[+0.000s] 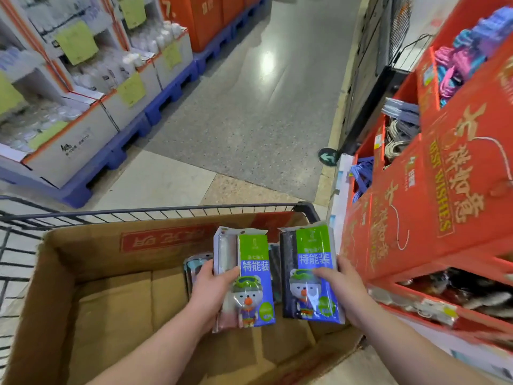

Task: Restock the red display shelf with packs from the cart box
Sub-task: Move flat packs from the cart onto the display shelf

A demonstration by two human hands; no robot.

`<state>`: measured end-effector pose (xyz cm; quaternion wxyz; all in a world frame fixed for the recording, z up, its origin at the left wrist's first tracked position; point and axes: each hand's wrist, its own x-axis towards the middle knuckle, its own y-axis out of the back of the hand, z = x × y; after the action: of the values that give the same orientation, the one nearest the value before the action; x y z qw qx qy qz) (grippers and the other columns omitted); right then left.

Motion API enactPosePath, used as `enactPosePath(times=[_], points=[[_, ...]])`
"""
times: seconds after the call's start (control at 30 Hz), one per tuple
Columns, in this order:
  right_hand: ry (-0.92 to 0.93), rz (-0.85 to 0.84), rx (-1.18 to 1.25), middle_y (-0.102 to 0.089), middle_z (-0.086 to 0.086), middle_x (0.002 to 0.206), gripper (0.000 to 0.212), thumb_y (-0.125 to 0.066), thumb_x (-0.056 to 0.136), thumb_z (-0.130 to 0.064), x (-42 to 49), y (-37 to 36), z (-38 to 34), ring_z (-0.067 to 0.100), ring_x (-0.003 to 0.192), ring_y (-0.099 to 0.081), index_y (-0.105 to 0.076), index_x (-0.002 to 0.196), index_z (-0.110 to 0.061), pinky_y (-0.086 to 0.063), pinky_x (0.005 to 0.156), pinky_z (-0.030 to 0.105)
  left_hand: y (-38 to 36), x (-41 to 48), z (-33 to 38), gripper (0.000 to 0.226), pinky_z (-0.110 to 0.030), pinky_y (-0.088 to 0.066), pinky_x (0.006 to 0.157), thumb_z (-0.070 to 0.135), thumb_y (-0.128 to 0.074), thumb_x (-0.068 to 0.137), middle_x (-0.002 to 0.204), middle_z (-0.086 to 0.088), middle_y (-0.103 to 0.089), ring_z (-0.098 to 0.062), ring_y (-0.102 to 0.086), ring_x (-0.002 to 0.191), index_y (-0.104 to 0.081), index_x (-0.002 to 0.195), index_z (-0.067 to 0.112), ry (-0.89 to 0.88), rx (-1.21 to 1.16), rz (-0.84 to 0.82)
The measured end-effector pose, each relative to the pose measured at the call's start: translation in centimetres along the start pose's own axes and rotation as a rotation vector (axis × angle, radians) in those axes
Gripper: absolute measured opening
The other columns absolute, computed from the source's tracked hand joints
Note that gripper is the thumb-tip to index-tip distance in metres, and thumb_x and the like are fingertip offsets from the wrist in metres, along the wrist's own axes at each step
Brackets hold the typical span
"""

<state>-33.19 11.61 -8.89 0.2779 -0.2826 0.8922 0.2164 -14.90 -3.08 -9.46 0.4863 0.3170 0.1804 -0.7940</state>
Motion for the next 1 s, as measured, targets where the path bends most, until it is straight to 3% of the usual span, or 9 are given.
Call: enactPosePath(times=[0.07, 0.2, 0.4, 0.57, 0.73, 0.87, 1.0], points=[[0.032, 0.037, 0.032, -0.068, 0.013, 0.088, 0.021, -0.064, 0.082, 0.002, -1.3, 2.7, -0.6, 0.029, 0.074, -0.067, -0.057, 0.101, -0.006, -0.057, 0.066, 0.037, -2.1, -1.3, 0.9, 0.021, -0.051, -0.056, 0.081, 0.009, -0.071, 0.082, 0.094, -0.014, -0.072, -0.035, -0.07, 0.087, -0.061, 0.098, 0.017, -0.037, 0.006, -0.061], [0.089, 0.124, 0.166, -0.065, 0.007, 0.075, 0.022, -0.061, 0.082, 0.008, -4.3, 8.8, -1.1, 0.021, 0.061, -0.062, -0.055, 0.085, -0.013, -0.05, 0.043, 0.02, -7.7, -4.8, 1.8, 0.02, -0.05, -0.057, 0.076, 0.003, -0.066, 0.085, 0.095, -0.019, -0.071, -0.036, -0.069, 0.084, -0.059, 0.099, 0.015, -0.078, 0.012, -0.177], [0.163, 0.236, 0.292, -0.069, 0.017, 0.091, 0.025, -0.061, 0.082, 0.006, -9.7, 20.1, 1.0, 0.028, 0.07, -0.066, -0.059, 0.104, -0.005, -0.052, 0.057, 0.031, -17.2, -11.9, 1.2, 0.018, -0.028, -0.056, 0.049, -0.002, -0.064, 0.084, 0.08, -0.013, -0.07, -0.02, -0.066, 0.059, -0.06, 0.097, 0.011, -0.182, 0.078, -0.337], [0.225, 0.323, 0.394, -0.068, 0.02, 0.095, 0.023, -0.059, 0.083, 0.007, -14.5, 29.9, 3.9, 0.032, 0.078, -0.065, -0.058, 0.104, -0.003, -0.053, 0.077, 0.044, -25.1, -18.8, -0.6, 0.036, -0.056, -0.056, 0.079, 0.009, -0.076, 0.069, 0.092, -0.019, -0.071, -0.036, -0.069, 0.083, -0.059, 0.101, 0.017, -0.225, 0.122, -0.464], [0.294, 0.424, 0.455, -0.07, 0.018, 0.089, 0.018, -0.059, 0.085, 0.004, -18.8, 39.1, 6.8, 0.033, 0.076, -0.067, -0.061, 0.1, -0.005, -0.054, 0.077, 0.049, -32.5, -25.0, -3.2, 0.026, -0.039, -0.056, 0.067, -0.004, -0.061, 0.085, 0.092, -0.019, -0.069, -0.032, -0.067, 0.077, -0.053, 0.103, 0.013, -0.276, 0.115, -0.582], [0.324, 0.463, 0.523, -0.065, 0.025, 0.108, 0.019, -0.063, 0.086, -0.006, -21.2, 45.1, 8.5, 0.039, 0.086, -0.068, -0.061, 0.105, -0.004, -0.055, 0.079, 0.055, -37.1, -28.9, -4.4, 0.033, -0.048, -0.056, 0.081, 0.0, -0.066, 0.083, 0.1, -0.017, -0.07, -0.036, -0.069, 0.088, -0.055, 0.112, 0.014, -0.326, 0.144, -0.651], [0.404, 0.474, 0.505, -0.072, 0.017, 0.099, 0.024, -0.066, 0.087, -0.02, -22.4, 48.8, 8.1, 0.036, 0.087, -0.071, -0.062, 0.108, -0.009, -0.053, 0.083, 0.059, -40.1, -31.4, -3.7, 0.034, -0.051, -0.054, 0.087, 0.001, -0.066, 0.084, 0.101, -0.016, -0.071, -0.035, -0.069, 0.091, -0.056, 0.114, 0.013, -0.364, 0.132, -0.687]])
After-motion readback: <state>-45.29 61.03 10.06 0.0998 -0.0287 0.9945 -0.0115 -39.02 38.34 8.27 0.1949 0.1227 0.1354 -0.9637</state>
